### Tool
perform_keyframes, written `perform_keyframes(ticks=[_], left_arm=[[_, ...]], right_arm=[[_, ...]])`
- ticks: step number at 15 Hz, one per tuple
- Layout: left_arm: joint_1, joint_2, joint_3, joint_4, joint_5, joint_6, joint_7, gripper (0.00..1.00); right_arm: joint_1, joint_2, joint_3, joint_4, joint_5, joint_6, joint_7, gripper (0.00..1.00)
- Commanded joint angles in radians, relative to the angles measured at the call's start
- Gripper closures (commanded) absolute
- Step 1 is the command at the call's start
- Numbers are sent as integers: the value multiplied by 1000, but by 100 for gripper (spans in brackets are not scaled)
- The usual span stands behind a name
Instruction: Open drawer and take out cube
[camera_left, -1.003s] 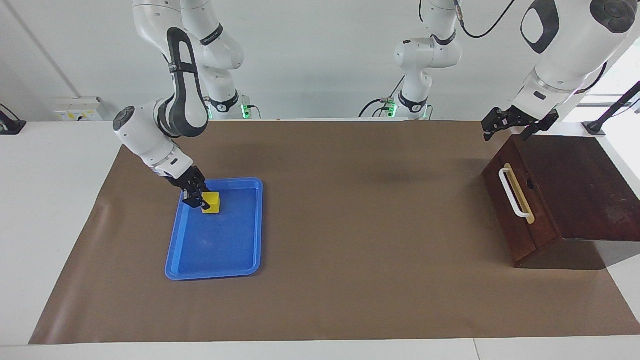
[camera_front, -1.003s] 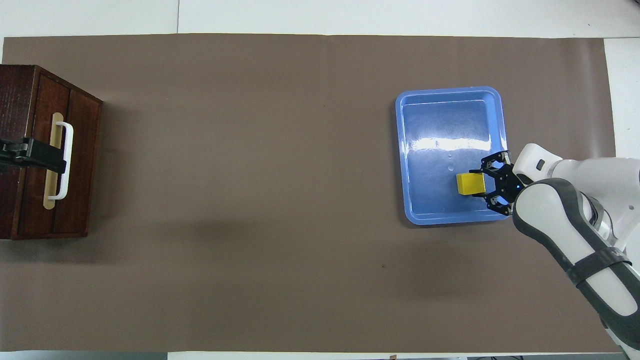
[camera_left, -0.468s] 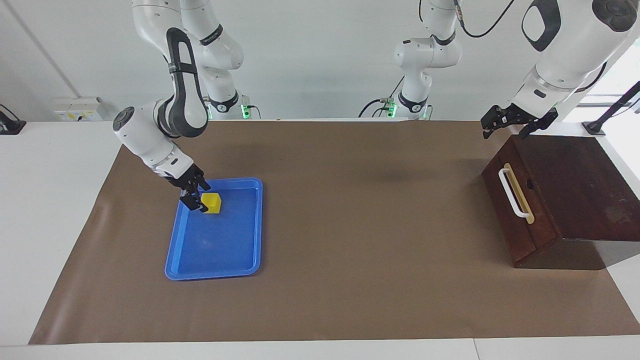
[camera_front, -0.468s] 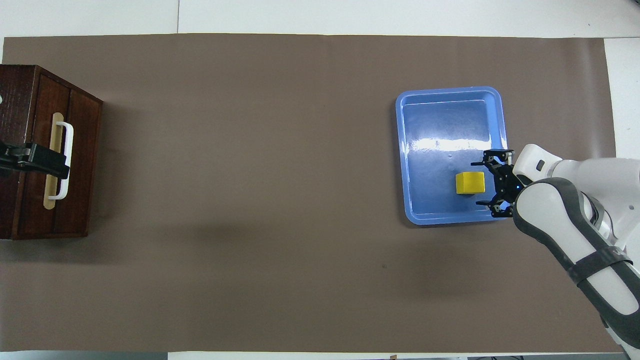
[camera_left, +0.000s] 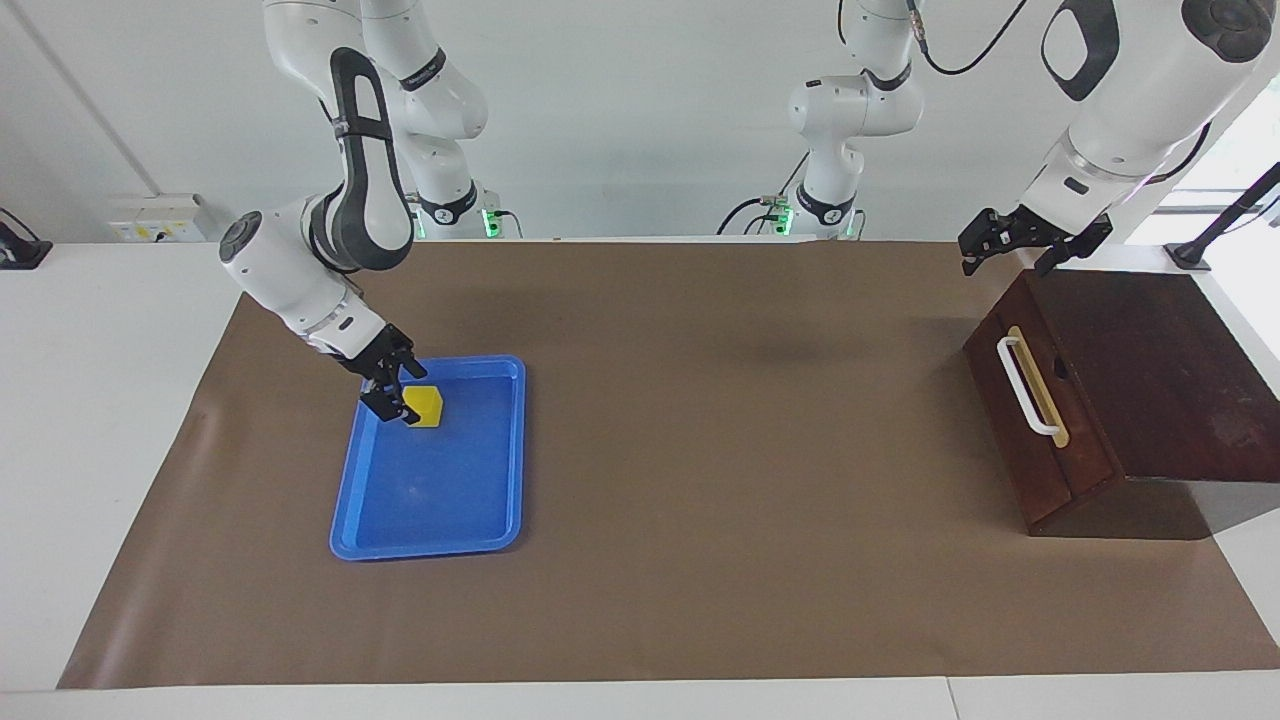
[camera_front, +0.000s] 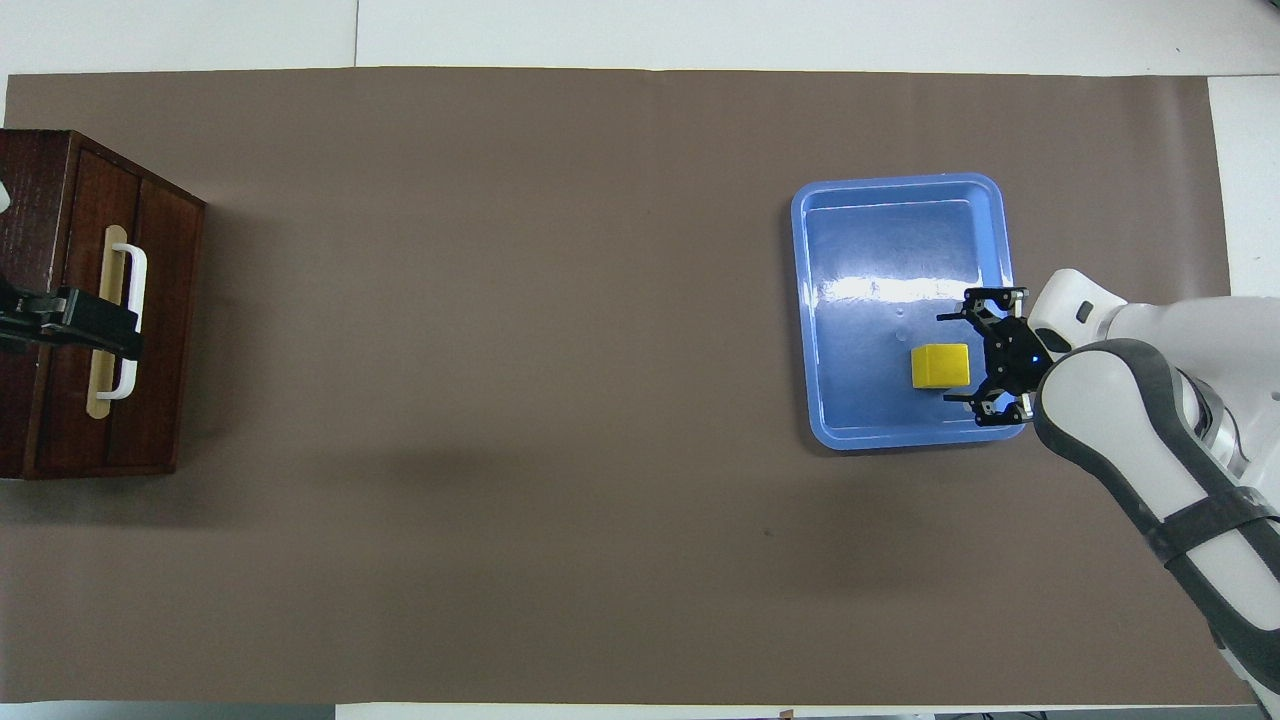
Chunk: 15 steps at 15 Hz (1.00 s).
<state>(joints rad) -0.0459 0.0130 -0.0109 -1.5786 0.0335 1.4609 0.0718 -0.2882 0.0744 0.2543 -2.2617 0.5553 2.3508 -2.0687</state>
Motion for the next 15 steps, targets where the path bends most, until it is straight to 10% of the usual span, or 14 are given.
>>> perform_keyframes(ticks=[1, 15], left_arm=[[-2, 8, -47, 18, -9, -8, -75, 0], [17, -7, -41, -8, -18, -8, -76, 0]], right_arm=[[3, -21, 6, 45, 5, -53, 131, 0], [47, -51, 16, 368, -392, -321, 1036, 0]])
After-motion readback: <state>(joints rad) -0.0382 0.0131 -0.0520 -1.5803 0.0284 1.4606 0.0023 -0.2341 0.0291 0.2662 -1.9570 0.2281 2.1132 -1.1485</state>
